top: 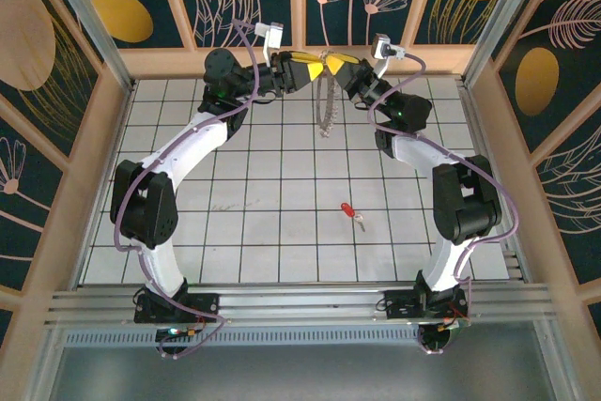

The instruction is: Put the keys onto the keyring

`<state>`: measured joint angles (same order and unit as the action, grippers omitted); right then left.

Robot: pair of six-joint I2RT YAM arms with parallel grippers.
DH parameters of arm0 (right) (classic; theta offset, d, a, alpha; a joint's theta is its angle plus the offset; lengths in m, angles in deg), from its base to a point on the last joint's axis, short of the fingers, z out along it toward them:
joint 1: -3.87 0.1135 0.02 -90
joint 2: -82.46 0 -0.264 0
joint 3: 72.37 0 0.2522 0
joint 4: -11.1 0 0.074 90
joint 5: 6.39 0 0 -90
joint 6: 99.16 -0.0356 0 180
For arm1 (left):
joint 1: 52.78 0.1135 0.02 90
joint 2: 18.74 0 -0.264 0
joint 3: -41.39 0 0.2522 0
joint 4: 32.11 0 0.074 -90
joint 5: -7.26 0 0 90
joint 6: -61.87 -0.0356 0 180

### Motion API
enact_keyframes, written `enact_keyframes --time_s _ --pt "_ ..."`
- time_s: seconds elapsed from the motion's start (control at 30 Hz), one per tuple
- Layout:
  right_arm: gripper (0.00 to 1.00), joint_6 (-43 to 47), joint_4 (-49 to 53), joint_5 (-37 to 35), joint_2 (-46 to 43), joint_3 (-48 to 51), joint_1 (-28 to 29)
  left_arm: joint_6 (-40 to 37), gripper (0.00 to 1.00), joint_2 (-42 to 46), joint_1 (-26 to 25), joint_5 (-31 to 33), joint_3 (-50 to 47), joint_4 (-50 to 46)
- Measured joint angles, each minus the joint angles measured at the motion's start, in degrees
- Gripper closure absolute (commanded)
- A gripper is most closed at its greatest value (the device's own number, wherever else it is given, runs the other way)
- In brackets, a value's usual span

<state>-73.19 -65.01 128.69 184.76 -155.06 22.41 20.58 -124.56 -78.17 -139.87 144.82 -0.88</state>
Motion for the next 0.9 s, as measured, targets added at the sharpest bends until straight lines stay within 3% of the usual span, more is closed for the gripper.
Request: enact_keyframes --time_s 0.6,0.8,0.9 --pt "1.00 -0.5 -0.3 0.0 0.9 -0.1 0.3 0.5 0.63 -0.4 0.3 0.2 0.0 0.0" --pt "1.00 -0.5 -0.3 0.0 0.9 -0.1 0.6 1.1 0.71 -0.4 0.3 0.2 0.0 0.4" --pt "1.00 -0.5 -0.3 0.0 0.9 -0.1 0.7 1.4 0.69 -0.4 0.3 0.2 0.0 1.3"
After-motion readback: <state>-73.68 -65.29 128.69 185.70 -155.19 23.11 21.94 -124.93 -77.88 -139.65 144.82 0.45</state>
